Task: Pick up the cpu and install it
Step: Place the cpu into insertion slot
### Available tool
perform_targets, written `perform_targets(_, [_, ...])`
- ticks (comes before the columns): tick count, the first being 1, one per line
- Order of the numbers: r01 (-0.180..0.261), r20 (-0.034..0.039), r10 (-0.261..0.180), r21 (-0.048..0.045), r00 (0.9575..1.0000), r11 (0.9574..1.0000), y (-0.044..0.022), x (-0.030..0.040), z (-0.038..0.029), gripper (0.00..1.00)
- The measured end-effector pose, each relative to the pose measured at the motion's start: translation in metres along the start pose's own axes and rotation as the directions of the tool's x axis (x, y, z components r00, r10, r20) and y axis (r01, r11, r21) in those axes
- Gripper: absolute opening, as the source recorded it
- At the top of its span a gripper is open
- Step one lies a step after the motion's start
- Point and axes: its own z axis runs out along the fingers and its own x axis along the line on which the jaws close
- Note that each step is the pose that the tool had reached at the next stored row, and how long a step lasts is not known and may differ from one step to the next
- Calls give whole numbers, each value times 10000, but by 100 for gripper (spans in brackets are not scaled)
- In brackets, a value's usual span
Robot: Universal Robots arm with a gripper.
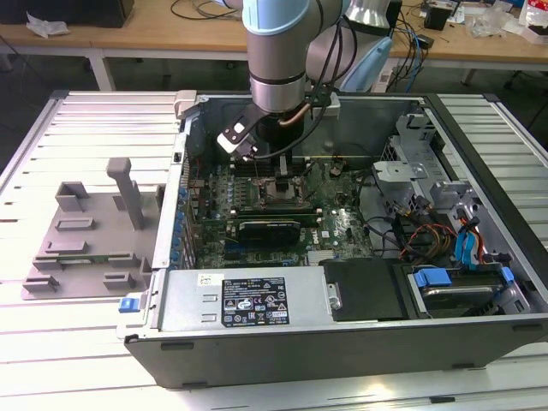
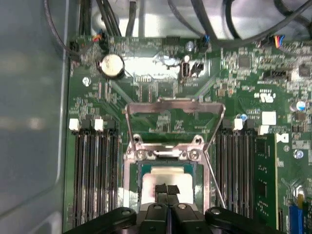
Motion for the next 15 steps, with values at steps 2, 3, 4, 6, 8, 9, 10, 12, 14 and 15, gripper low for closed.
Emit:
perform_targets(2, [2,-11,-1,173,10000,9999,7,0,1,11])
perform_targets(3, [2,-9,-1,180,10000,9998,7,0,0,11])
perform_targets(4, [3,-14,-2,183,10000,9998,26,0,5,11])
perform_targets(6, [2,-12,-2,194,10000,9998,44,0,10,11])
perform_targets(8, [2,-6,-2,198,10000,9998,44,0,32,11])
perform_targets(9, [2,-3,-2,198,10000,9998,44,0,41,11])
perform_targets(10, [3,-1,-3,199,10000,9998,44,-1,43,11])
perform_targets(12, [4,4,-4,202,10000,9998,42,-1,57,11])
perform_targets(14, [3,3,-3,202,10000,9998,42,-1,59,11])
perform_targets(15, [2,0,-2,199,10000,9998,42,0,61,11])
